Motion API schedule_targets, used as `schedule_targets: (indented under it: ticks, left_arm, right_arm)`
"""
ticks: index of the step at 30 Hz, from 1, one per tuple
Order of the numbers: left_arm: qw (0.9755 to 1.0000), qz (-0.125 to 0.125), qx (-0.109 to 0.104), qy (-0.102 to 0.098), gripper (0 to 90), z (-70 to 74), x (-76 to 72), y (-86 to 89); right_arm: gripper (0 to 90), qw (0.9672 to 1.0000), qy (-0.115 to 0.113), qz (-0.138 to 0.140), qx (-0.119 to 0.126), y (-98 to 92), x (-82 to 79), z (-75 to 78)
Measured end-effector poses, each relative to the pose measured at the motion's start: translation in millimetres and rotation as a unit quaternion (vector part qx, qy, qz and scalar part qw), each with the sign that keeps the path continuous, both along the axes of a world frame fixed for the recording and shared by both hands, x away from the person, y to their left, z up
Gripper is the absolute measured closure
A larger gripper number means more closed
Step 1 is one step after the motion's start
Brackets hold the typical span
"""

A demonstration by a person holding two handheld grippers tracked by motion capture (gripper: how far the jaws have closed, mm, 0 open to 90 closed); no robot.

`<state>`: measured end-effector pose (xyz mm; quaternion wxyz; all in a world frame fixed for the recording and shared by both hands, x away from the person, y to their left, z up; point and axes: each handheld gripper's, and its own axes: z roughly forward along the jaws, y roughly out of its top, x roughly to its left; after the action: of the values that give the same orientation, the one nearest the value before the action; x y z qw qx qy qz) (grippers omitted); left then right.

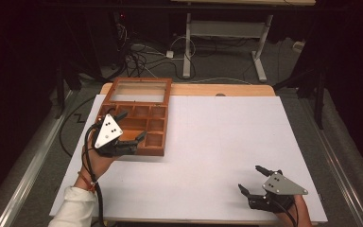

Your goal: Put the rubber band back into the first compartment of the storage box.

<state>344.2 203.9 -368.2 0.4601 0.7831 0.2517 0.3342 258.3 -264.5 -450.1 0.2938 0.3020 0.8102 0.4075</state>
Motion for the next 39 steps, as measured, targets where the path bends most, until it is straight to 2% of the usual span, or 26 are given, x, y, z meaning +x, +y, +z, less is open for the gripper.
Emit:
schedule_targets:
  ticks: [13,18,26,37,39]
  left_arm:
    - [0.9996,-0.024,0.012,-0.008,15.7,0.1,-12.5,-14.9]
    - [0.9993,-0.027,0.014,-0.021,15.8,-0.3,-18.4,-18.3]
    - [0.9988,-0.04,0.024,-0.012,15.8,-5.3,-26.8,-24.9]
    - [0.9981,-0.058,0.02,-0.009,15.7,-14.8,-42.7,-32.1]
    - [0.9976,-0.063,0.027,-0.011,15.7,-17.1,-45.6,-34.5]
  right_arm:
    - [18.8,1.0,-0.002,0.0,0.002,0.1,-0.8,1.1]
    - [18.8,1.0,-0.003,0.003,0.003,0.7,-1.1,1.3]
    - [18.8,1.0,-0.005,0.006,0.004,3.0,-2.1,2.7]
    - [18.7,0.9999,-0.011,0.006,0.006,4.3,-3.7,6.1]
    - [18.7,0.9999,-0.013,0.007,0.005,4.6,-4.3,6.6]
